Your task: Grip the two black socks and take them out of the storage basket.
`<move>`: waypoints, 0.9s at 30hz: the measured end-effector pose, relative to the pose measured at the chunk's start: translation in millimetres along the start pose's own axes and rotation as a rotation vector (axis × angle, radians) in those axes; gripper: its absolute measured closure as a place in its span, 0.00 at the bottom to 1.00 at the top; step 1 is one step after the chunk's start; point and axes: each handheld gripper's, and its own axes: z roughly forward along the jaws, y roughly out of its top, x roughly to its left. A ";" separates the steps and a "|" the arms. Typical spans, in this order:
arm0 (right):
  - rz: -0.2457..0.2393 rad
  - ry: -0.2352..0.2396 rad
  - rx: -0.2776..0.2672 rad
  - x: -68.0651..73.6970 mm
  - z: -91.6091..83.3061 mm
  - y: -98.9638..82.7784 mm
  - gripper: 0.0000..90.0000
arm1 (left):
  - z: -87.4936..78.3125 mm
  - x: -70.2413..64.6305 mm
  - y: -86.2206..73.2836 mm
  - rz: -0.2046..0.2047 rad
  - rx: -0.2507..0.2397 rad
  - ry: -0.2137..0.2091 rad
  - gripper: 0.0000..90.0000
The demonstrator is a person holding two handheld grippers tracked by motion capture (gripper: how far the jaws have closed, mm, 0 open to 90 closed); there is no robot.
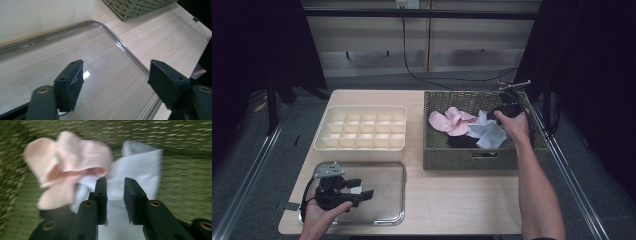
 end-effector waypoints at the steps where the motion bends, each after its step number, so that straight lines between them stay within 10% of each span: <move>1: 0.000 0.000 0.000 0.0 0.0 0.0 0.80 | 0.0 0.0 0.0 0.000 0.000 0.000 0.34; 12: -0.149 0.173 0.069 50.3 10.6 -10.5 0.61 | 1.0 -3.4 -0.1 0.002 -0.005 -0.002 0.38; 27: -0.212 0.181 0.239 64.9 41.2 -10.5 0.66 | 2.0 -0.6 -0.9 -0.003 0.012 0.006 0.33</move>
